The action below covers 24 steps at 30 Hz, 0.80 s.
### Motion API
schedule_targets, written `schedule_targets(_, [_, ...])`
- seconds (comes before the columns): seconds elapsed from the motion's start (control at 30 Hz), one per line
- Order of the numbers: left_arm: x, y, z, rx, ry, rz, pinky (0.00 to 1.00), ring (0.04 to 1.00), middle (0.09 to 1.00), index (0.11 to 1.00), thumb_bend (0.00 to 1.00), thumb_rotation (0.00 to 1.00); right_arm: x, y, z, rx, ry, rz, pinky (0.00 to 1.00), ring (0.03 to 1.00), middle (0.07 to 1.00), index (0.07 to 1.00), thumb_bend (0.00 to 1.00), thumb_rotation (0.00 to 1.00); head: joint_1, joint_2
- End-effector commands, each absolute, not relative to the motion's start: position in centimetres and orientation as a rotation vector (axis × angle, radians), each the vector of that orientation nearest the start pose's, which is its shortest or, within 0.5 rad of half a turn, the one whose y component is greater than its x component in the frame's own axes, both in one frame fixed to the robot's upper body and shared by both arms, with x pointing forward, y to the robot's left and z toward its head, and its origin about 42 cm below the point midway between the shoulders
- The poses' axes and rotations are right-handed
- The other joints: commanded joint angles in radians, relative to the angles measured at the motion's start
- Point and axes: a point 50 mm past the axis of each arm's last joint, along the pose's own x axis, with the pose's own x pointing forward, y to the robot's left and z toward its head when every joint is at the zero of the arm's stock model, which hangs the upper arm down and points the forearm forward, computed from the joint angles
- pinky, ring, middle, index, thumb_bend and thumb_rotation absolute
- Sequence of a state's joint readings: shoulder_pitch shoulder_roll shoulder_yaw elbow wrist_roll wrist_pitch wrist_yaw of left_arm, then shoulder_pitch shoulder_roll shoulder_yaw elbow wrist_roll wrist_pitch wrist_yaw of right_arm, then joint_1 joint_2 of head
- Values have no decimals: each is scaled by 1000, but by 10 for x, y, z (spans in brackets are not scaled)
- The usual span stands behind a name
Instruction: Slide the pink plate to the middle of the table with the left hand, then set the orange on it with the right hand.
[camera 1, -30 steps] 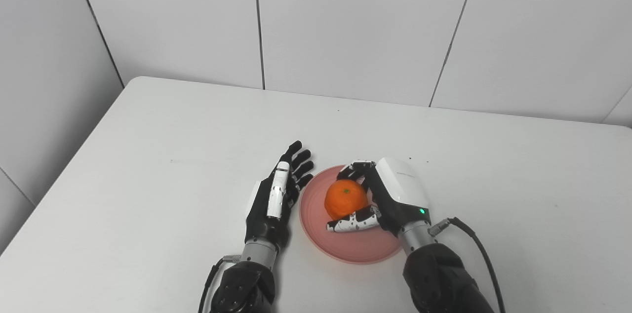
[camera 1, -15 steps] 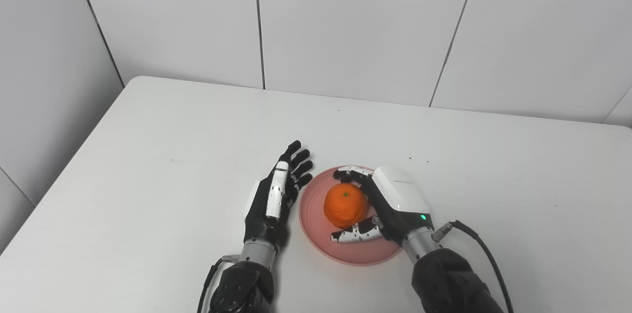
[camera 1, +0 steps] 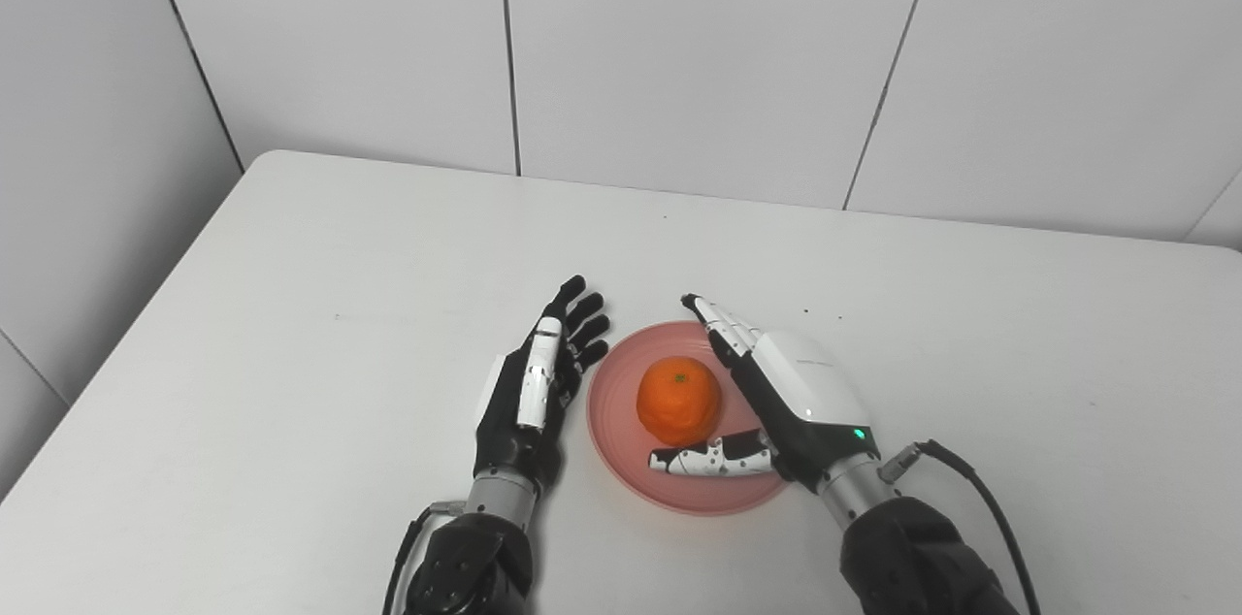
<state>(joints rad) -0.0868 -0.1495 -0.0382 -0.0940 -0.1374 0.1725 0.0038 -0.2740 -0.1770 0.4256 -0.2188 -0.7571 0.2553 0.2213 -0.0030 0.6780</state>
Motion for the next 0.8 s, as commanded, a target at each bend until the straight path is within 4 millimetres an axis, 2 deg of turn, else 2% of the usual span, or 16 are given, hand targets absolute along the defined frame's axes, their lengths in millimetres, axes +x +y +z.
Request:
schedule_targets(0.0, [307, 144, 143, -292, -29, -94, 885, 892, 903, 894, 380, 1000, 326, -132, 224, -911, -401, 331, 865, 941, 970, 991, 1000, 521, -3, -3])
schedule_targets(0.27, [308, 148, 143, -293, -33, -97, 885, 898, 908, 899, 381, 1000, 321, -155, 248, -702, -496, 169, 845, 931, 975, 992, 1000, 609, -17, -8])
schedule_targets(0.37, [307, 149, 143, -288, -34, -99, 892, 902, 913, 905, 377, 1000, 318, -166, 248, -647, -483, 106, 855, 932, 966, 977, 982, 772, -20, -8])
schedule_targets(0.4, [307, 149, 144, -288, -35, -99, 892, 902, 913, 906, 376, 1000, 315, -170, 246, -629, -471, 81, 855, 932, 966, 977, 980, 778, -20, -8])
schedule_targets(0.47, [307, 150, 144, -287, -34, -99, 892, 901, 913, 906, 374, 1000, 312, -175, 242, -604, -449, 49, 865, 930, 958, 975, 965, 894, -18, -7])
schedule_targets(0.57, [307, 151, 145, -280, -36, -102, 892, 899, 911, 903, 375, 1000, 300, -183, 228, -552, -363, -3, 855, 915, 947, 973, 939, 978, -22, -9])
schedule_targets(0.67, [306, 152, 145, -268, -44, -105, 893, 902, 915, 907, 380, 1000, 293, -188, 218, -510, -325, -15, 833, 909, 947, 962, 861, 999, -23, -7])
schedule_targets(0.77, [305, 153, 146, -255, -50, -107, 894, 906, 921, 913, 386, 1000, 289, -191, 204, -370, -271, -16, 848, 930, 963, 966, 832, 1000, -22, -5])
